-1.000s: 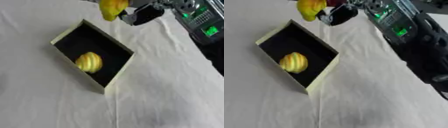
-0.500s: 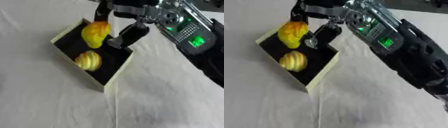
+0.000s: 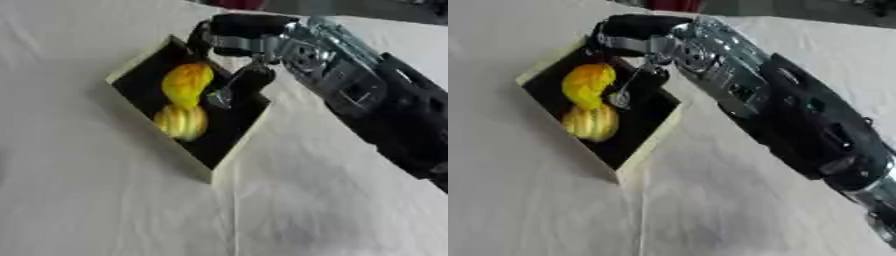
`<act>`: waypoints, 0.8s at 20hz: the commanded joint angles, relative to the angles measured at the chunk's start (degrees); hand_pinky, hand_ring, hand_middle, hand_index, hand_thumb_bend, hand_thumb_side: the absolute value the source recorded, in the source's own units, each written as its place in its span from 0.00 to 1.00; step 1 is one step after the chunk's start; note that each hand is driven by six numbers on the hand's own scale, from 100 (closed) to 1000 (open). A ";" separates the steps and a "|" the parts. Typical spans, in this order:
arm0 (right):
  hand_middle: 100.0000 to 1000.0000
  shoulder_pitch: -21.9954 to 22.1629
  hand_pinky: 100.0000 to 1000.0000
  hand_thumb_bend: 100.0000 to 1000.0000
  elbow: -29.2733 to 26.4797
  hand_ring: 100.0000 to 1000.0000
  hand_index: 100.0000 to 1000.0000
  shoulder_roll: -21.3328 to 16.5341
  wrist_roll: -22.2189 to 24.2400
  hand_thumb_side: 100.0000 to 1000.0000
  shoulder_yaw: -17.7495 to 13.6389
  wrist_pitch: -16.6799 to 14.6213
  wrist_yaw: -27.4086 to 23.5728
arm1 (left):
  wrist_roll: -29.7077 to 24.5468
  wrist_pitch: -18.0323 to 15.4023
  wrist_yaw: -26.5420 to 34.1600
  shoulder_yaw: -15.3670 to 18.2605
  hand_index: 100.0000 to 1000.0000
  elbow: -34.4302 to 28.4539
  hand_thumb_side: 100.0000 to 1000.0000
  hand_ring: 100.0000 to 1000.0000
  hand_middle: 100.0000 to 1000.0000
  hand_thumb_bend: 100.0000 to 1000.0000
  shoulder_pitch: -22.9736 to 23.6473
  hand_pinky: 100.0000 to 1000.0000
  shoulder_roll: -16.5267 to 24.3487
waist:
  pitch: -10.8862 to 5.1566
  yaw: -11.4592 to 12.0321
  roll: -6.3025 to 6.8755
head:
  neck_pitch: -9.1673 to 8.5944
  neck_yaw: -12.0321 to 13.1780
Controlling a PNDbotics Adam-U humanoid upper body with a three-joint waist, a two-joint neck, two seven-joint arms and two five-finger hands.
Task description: Pick up objects on the table and place them in the box.
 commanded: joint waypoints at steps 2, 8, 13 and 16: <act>0.71 -0.56 0.81 0.11 0.69 0.74 0.76 -0.12 1.27 0.00 -0.06 -2.66 1.23 | 0.02 0.13 -0.18 0.53 0.79 -0.88 0.78 0.89 0.86 0.30 -0.50 0.86 0.92 | -0.97 -0.03 0.50 | 0.23 -0.09; 0.84 -0.56 0.86 0.35 -1.30 0.85 0.91 -0.83 2.86 0.20 -1.83 -5.91 4.22 | 0.03 0.20 -0.28 0.55 0.79 -0.88 0.77 0.88 0.86 0.30 -0.44 0.86 1.01 | -0.89 -0.52 0.79 | 0.40 0.14; 0.85 -0.44 0.86 0.34 -4.95 0.86 0.93 -1.91 0.54 0.19 -4.56 -4.96 4.69 | 0.12 0.36 -0.32 0.59 0.79 -0.88 0.77 0.89 0.86 0.30 -0.23 0.86 1.01 | -1.20 -1.01 1.05 | 0.45 0.31; 0.85 -0.31 0.86 0.33 -7.05 0.86 0.93 -2.55 -0.50 0.17 -6.17 -3.72 4.07 | 0.11 0.41 -0.33 0.59 0.79 -0.88 0.77 0.88 0.86 0.30 -0.09 0.86 1.03 | -1.50 -1.27 1.21 | 0.48 0.42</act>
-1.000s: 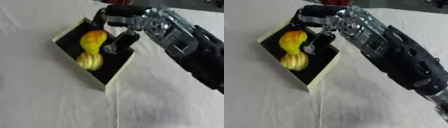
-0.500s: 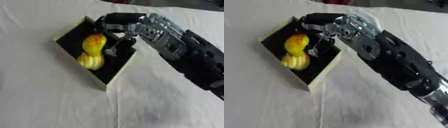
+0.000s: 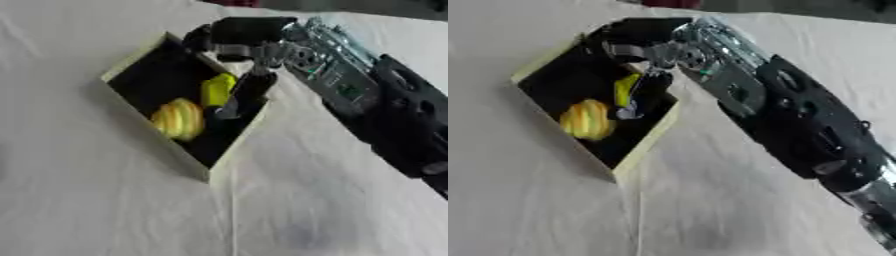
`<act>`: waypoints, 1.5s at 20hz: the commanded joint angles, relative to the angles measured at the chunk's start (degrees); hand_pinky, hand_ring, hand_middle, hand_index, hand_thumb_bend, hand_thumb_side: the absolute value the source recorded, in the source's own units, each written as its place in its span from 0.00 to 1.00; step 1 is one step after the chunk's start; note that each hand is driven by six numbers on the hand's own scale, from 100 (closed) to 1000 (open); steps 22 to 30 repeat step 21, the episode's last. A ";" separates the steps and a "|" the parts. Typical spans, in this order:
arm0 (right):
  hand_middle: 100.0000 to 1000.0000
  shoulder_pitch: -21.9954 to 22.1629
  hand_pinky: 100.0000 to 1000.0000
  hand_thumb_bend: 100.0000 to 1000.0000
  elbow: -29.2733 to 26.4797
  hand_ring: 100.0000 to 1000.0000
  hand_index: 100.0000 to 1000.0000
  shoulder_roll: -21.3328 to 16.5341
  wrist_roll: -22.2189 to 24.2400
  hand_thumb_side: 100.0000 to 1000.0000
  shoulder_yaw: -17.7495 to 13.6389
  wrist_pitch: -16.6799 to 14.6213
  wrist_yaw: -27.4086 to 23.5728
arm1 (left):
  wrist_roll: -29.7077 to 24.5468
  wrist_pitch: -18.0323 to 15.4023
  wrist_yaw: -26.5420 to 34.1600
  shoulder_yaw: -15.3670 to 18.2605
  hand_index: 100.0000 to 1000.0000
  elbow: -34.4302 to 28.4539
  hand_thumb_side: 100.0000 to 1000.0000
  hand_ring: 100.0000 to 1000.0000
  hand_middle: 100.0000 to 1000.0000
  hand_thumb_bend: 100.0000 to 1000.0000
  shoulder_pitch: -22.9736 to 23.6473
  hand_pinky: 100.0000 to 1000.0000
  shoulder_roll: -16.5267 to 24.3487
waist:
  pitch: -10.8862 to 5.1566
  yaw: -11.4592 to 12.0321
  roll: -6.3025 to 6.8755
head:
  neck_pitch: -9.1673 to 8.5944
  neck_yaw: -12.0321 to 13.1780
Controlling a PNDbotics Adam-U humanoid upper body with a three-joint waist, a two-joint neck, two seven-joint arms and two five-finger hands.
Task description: Pick up objects on the table and place them in the box.
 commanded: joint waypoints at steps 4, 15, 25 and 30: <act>0.84 -0.30 0.86 0.29 -6.00 0.85 0.92 -2.99 -2.22 0.17 -4.34 2.98 -1.99 | 0.09 0.19 -0.12 0.68 0.79 -0.88 0.77 0.88 0.86 0.30 0.08 0.86 1.12 | -2.13 -0.47 0.84 | 0.58 0.54; 0.87 -0.60 0.87 0.00 -2.03 0.86 0.92 -6.83 -9.51 0.30 -13.47 12.90 -5.07 | 0.29 0.36 -0.32 0.86 0.79 -0.88 0.77 0.88 0.86 0.30 0.83 0.85 1.19 | -2.98 -1.62 1.37 | 0.62 0.81; 0.87 -2.43 0.86 0.00 14.66 0.86 0.89 -7.91 -18.17 0.59 -18.47 13.98 1.37 | 0.45 0.40 -0.53 0.95 0.79 -0.88 0.77 0.88 0.86 0.30 1.02 0.85 1.36 | -2.98 -1.76 1.42 | -0.05 1.32; 0.87 -2.43 0.86 0.00 14.66 0.86 0.89 -7.91 -18.17 0.59 -18.47 13.98 1.37 | 0.45 0.40 -0.53 0.95 0.79 -0.88 0.77 0.88 0.86 0.30 1.02 0.85 1.36 | -2.98 -1.76 1.42 | -0.05 1.32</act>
